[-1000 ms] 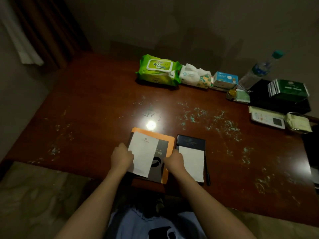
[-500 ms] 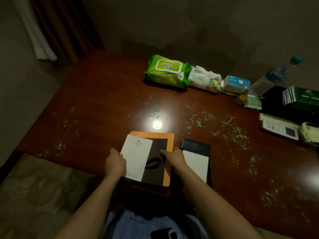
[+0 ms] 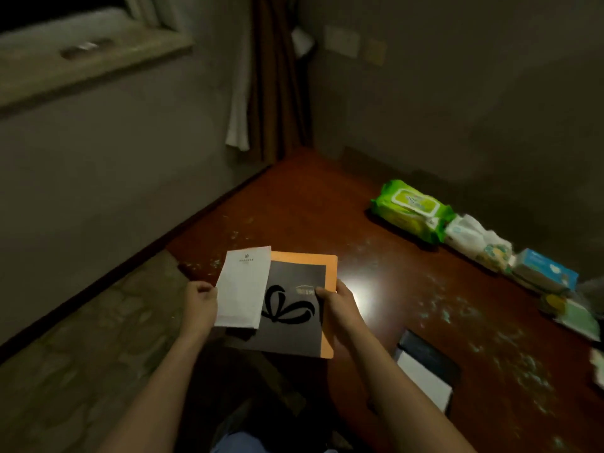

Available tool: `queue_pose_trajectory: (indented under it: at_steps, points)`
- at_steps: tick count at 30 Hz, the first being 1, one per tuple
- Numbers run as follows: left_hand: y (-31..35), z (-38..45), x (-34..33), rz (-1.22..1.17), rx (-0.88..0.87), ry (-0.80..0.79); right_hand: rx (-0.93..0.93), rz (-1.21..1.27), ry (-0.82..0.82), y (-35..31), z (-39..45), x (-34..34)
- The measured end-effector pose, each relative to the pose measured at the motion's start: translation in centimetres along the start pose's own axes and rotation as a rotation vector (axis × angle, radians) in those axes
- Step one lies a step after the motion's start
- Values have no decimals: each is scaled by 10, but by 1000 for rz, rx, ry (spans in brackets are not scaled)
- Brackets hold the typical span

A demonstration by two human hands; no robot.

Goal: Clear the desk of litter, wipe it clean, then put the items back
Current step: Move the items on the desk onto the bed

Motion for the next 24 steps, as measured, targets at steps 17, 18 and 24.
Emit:
queue_pose_trajectory:
  at_steps: [17, 18, 24]
  points:
    - [-229, -108, 274, -280, 335, 654, -54, -459, -544, 112, -82, -301]
    - [-245, -124, 286, -278, 369, 715, -65, -488, -597, 123, -92, -317]
    - [-318, -230, 317, -357, 661, 1032, -135, -741, -917, 198, -146, -395]
Point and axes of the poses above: each hand's wrist, its own z-axis towards the middle knuckle, its own x-axis out of the back of the hand, y = z × x, the point moved 5 cm from there along z, towards the middle knuckle, and after that the axes turned 1 degree about -z, right-handed, at the moved point
